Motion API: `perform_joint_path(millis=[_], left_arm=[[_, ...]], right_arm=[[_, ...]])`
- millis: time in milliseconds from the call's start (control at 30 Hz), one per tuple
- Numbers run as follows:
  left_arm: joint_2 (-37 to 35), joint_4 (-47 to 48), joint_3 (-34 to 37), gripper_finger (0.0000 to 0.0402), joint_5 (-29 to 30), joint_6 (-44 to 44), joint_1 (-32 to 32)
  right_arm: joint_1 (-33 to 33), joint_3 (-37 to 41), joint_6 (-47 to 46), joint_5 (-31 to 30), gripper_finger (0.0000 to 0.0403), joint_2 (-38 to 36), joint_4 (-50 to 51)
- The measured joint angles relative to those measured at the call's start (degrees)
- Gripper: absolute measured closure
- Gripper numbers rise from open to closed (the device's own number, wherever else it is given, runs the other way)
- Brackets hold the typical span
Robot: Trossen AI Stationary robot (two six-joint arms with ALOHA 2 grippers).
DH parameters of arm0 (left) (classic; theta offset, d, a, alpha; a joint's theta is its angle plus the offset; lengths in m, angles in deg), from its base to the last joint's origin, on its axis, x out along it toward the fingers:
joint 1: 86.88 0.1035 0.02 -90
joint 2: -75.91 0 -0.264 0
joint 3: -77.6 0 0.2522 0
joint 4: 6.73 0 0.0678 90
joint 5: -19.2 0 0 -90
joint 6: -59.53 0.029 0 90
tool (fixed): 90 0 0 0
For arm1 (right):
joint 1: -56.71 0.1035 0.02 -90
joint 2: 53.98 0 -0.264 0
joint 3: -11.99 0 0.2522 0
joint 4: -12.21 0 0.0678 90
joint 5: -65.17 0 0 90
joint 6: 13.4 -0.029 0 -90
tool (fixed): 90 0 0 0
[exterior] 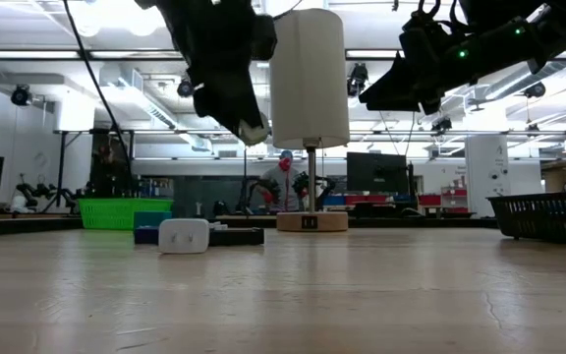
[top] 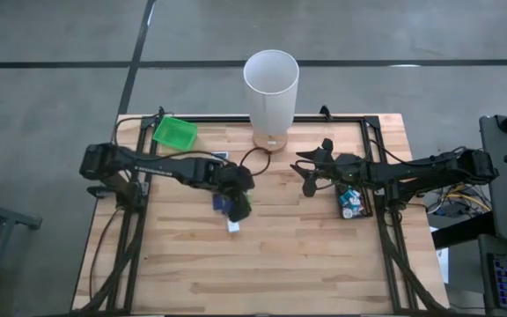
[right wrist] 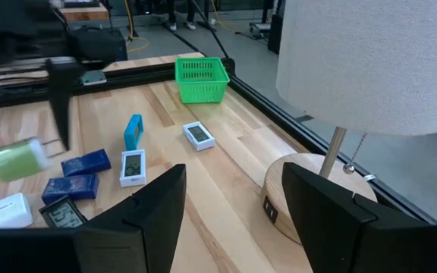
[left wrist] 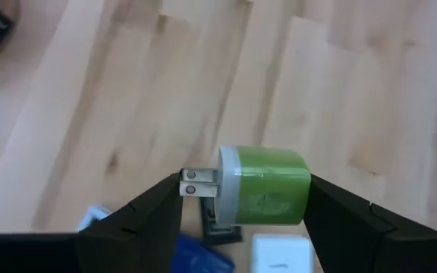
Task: Pick & Place Office items
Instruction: Put the green charger adapter into the black bin
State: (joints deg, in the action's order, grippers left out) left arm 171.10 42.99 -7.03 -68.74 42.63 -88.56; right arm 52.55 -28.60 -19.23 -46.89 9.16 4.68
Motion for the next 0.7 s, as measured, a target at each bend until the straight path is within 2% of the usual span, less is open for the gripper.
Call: perform_joint_path(millis=[467,700], left_arm=[[1.1,0.0,0.0,0.0158,0.0,0.7,3.0],[1.1,-9.2,0.1,0.0158,-0.9,1.5,2.2]], right_arm=[[0.0,0.0,0.0,0.0,0.0186,0.0,0.0],[0.0,0.0,0.0,0.0,0.0186,0.0,0.0]])
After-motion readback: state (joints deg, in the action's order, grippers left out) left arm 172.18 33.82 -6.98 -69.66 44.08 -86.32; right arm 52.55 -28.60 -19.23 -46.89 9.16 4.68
